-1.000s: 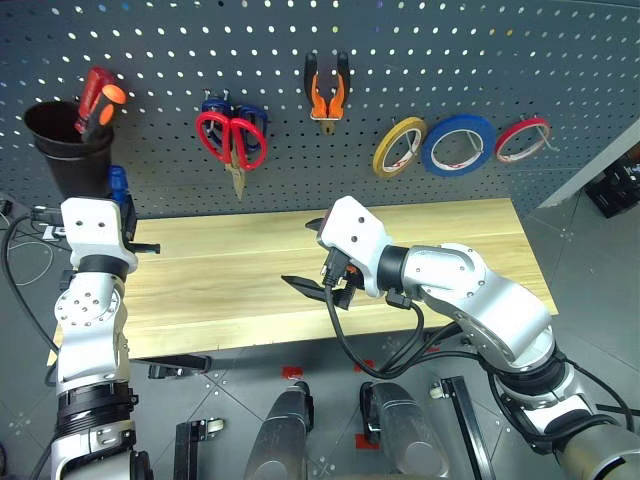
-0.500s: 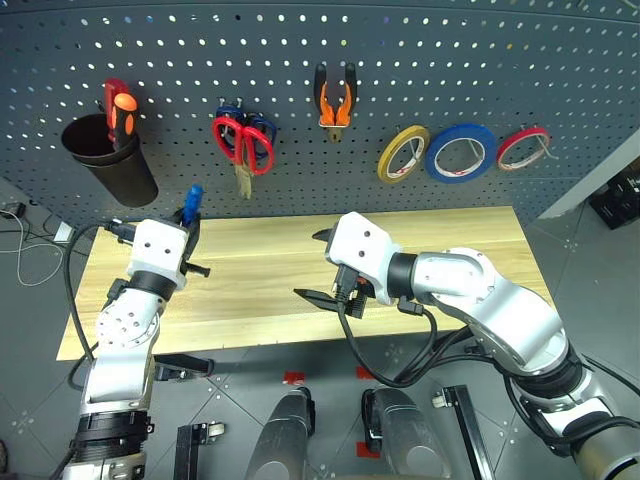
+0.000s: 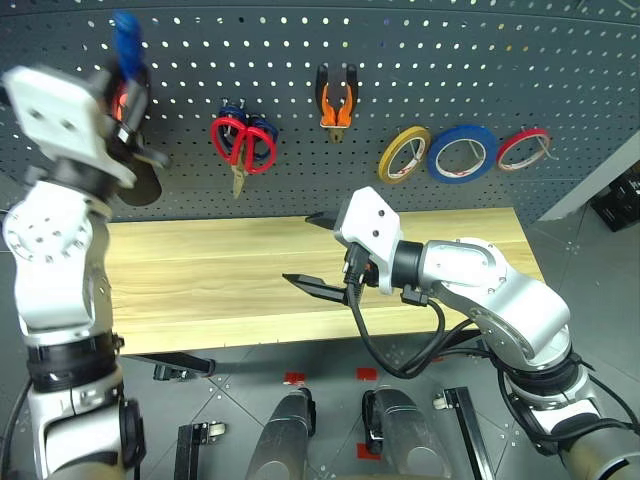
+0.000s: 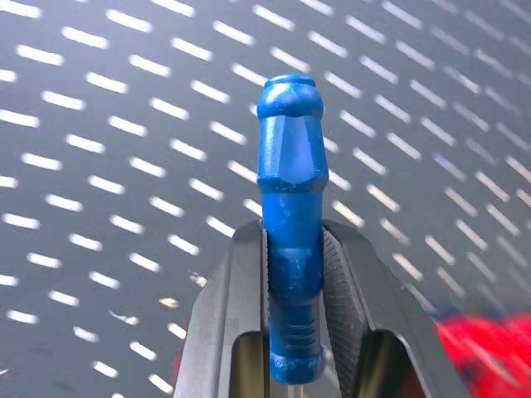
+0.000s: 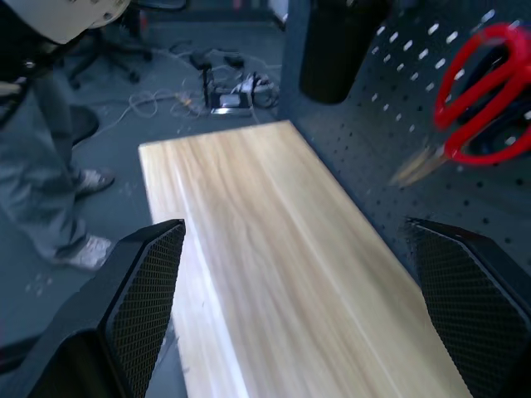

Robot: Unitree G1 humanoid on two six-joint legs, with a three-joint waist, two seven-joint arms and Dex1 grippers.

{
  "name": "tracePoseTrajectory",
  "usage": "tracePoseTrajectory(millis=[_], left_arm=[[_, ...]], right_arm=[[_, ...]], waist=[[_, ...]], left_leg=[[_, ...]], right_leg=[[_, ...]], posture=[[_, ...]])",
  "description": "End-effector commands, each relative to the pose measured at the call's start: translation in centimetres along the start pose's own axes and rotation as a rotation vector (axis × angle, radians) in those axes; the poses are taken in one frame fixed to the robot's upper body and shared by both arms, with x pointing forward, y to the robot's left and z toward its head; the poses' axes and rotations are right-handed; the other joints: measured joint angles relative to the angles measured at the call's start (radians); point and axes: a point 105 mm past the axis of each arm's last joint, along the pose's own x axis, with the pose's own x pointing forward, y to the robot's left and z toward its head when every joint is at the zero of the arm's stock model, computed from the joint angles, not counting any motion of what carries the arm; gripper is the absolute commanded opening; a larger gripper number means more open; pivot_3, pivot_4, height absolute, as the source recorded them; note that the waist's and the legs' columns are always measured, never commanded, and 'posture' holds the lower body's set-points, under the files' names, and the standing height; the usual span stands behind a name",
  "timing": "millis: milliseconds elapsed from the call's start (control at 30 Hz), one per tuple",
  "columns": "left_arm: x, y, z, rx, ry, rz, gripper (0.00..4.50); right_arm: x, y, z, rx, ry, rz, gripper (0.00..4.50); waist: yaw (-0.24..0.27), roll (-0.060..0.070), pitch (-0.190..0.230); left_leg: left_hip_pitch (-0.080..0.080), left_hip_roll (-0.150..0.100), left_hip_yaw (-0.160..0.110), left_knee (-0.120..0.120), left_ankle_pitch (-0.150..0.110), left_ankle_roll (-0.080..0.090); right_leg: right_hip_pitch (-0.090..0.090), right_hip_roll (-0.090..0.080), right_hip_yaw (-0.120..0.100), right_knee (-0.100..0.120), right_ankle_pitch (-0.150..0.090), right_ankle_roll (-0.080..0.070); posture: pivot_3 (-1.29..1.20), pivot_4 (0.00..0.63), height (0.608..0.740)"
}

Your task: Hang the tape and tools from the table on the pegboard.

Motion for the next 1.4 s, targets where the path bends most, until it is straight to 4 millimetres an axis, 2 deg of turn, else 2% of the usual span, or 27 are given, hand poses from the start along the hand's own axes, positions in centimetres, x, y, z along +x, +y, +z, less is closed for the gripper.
tracePoseTrajectory(millis=[33,133,233,500,633,700,900,967,1033,1100,1167,1233,1333,1400], left_arm=[[0.4,4.3,0.5,-0.05,-0.02,0.153,0.54],[1.2,5.2,0.2,-0.063,-0.018,0.167,0.54],[1.2,5.5,-0.5,-0.026,-0.004,0.156,0.54],[0.5,4.4,-4.1,-0.005,0.054,0.137,0.54],[-1.1,4.9,-5.5,-0.035,0.086,0.206,0.54],[-1.4,4.5,-5.5,-0.058,0.072,0.201,1.28],[-1.6,3.4,-5.4,-0.07,0.054,0.183,3.07],[-1.8,3.3,-4.9,-0.054,0.034,0.192,3.67],[-1.7,2.2,-3.8,-0.024,0.0,0.159,4.25],[-1.8,-0.3,-2.8,-0.005,-0.025,0.074,4.25],[-2.3,-2.5,-2.7,-0.031,-0.012,0.012,4.25],[-3.8,-4.2,-3.7,-0.027,0.043,-0.034,4.25],[-5.4,-4.8,-5.4,-0.068,0.136,-0.012,4.25],[-7.1,-6.2,-7.5,-0.092,0.262,-0.048,4.25]], right_arm=[[-0.1,-0.4,1.9,0.008,-0.073,-0.023,4.5],[0.3,-0.5,3.1,0.086,-0.128,-0.027,4.5],[0.7,-0.2,3.5,0.069,-0.127,-0.019,4.5],[1.7,-0.3,4.2,0.035,-0.134,-0.043,4.5],[1.7,-0.3,4.3,0.033,-0.138,-0.04,4.5],[1.7,-0.5,4.6,0.042,-0.15,-0.047,4.5],[1.7,-1.0,5.3,0.06,-0.187,-0.075,4.5],[1.6,-1.2,5.7,0.064,-0.211,-0.086,4.5],[1.3,-1.4,5.9,0.064,-0.227,-0.093,4.5],[1.0,-1.5,6.0,0.063,-0.237,-0.101,4.5],[0.7,-1.8,5.9,0.069,-0.242,-0.109,4.5],[0.3,-2.0,5.6,0.074,-0.246,-0.114,4.5],[-0.2,-2.2,5.2,0.088,-0.25,-0.12,4.5],[-0.6,-2.5,4.5,0.102,-0.239,-0.134,4.5]], waist=[[-0.001,0.0,0.0],[0.001,0.0,0.0],[0.001,0.0,0.0],[0.001,0.0,0.0],[-0.005,0.0,0.0],[-0.006,0.0,-0.001],[-0.004,0.0,-0.001],[-0.004,0.0,-0.003],[-0.005,0.0,-0.007],[-0.005,0.0,-0.012],[-0.004,0.0,-0.02],[-0.003,0.001,-0.031],[-0.005,0.004,-0.044],[-0.005,0.004,-0.048]], left_leg=[[0.0,0.0,0.0,0.0,0.0,0.0],[0.0,0.0,0.0,0.0,0.0,0.0],[0.0,-0.001,0.0,0.0,0.0,0.0],[0.0,-0.001,-0.001,0.0,0.0,0.0],[0.0,-0.001,0.0,0.0,0.0,0.0],[0.0,-0.001,0.0,0.0,0.0,0.0],[0.0,-0.001,0.0,0.0,0.0,0.0],[0.0,-0.001,0.0,0.0,0.0,0.0],[0.0,-0.001,0.0,0.0,0.0,0.0],[0.0,-0.001,0.0,0.0,0.0,0.0],[0.0,-0.001,0.0,-0.001,0.0,0.0],[0.0,-0.001,0.001,-0.001,0.0,0.0],[0.001,-0.001,0.002,-0.001,0.0,0.0],[0.002,0.0,0.001,-0.002,0.001,0.0]], right_leg=[[0.0,0.0,0.0,0.0,0.0,0.0],[0.0,0.0,0.0,0.0,0.0,0.0],[0.0,0.0,0.0,0.0,0.0,0.0],[0.0,0.0,0.0,-0.001,0.0,0.0],[0.0,0.0,0.001,-0.001,0.0,0.0],[-0.001,0.0,0.001,0.0,0.0,0.0],[-0.001,0.0,0.001,0.0,0.0,0.0],[-0.001,0.0,0.001,0.0,0.0,0.0],[-0.001,0.0,0.001,0.0,0.0,0.0],[-0.001,0.0,0.001,0.0,0.0,0.0],[-0.001,0.0,0.001,-0.001,0.0,0.0],[0.0,0.0,0.002,-0.001,0.0,0.0],[0.0,0.0,0.003,-0.001,0.0,0.0],[0.0,0.0,0.003,0.001,0.0,0.0]], posture=[[-0.04,0.231,0.74],[-0.05,0.232,0.74],[-0.05,0.235,0.74],[-0.06,0.236,0.74],[-0.06,0.235,0.74],[-0.06,0.23,0.74],[-0.07,0.22,0.74],[-0.07,0.209,0.74],[-0.07,0.201,0.74],[-0.06,0.194,0.74],[-0.05,0.186,0.74],[-0.04,0.18,0.74],[-0.03,0.174,0.74],[-0.03,0.173,0.74]])
